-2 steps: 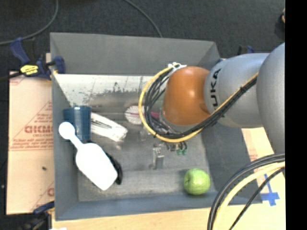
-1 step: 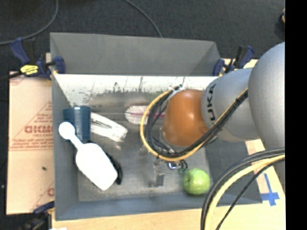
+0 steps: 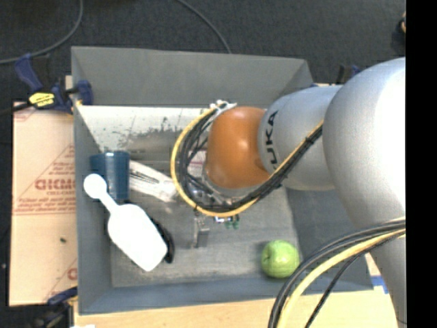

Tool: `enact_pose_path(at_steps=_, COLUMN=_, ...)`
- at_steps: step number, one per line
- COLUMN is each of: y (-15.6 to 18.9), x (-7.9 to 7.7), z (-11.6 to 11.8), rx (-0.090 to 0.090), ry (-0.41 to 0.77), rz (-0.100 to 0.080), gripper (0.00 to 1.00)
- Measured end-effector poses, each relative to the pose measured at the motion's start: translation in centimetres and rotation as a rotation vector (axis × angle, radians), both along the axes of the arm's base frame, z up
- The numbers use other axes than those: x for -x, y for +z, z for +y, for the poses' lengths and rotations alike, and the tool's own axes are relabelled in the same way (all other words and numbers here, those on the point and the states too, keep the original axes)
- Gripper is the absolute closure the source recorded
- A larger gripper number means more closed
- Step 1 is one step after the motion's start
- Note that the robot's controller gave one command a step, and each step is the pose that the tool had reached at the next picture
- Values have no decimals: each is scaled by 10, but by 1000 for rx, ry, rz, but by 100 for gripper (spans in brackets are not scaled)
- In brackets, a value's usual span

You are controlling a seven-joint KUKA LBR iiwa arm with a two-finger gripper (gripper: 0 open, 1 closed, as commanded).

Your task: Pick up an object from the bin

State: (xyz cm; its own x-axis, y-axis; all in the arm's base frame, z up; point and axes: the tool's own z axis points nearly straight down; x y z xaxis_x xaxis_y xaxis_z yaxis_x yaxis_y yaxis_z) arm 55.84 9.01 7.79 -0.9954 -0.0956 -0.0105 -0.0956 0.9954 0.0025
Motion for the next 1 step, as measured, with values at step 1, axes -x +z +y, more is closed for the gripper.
enact_pose_path(at_steps=1, y=-8, x=-9, z=-34, rx=3, ry=-5, rz=5, gripper=0)
